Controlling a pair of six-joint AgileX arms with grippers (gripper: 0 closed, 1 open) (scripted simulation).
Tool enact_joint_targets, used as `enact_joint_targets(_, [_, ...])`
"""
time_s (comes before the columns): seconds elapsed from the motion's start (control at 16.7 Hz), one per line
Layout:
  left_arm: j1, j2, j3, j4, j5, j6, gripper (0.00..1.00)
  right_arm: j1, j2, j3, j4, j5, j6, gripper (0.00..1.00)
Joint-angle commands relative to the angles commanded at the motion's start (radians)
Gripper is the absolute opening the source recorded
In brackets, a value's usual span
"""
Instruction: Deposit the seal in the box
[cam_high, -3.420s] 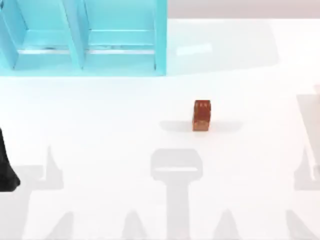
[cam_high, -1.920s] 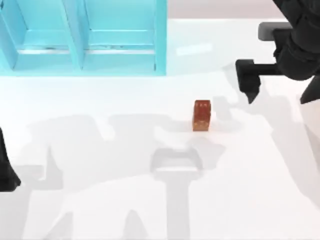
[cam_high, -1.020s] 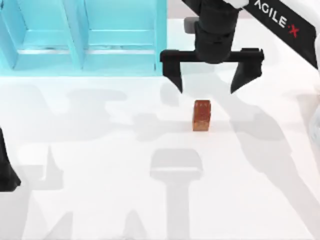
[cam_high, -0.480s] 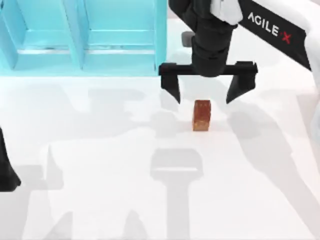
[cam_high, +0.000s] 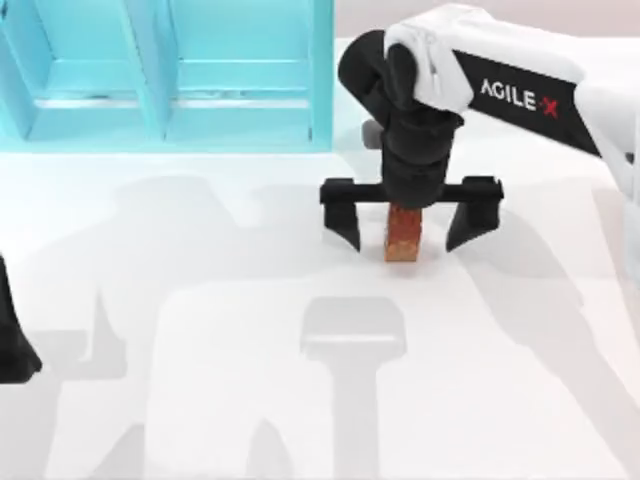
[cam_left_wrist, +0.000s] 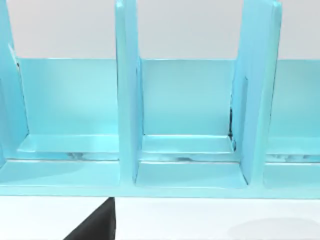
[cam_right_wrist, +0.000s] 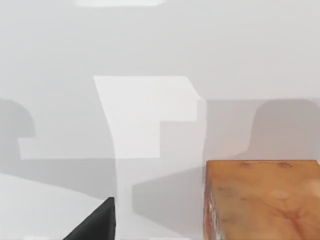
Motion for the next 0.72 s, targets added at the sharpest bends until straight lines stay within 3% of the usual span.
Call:
enact_joint_targets(0.18, [0.000, 0.000, 0.000, 0.000, 0.000, 0.000, 1.00, 0.000, 0.000, 0.000, 0.000, 0.000, 0.000, 1.00])
enact_joint_targets(0.72, [0.000, 0.000, 0.000, 0.000, 0.000, 0.000, 1.00, 0.000, 0.000, 0.000, 0.000, 0.000, 0.000, 0.32])
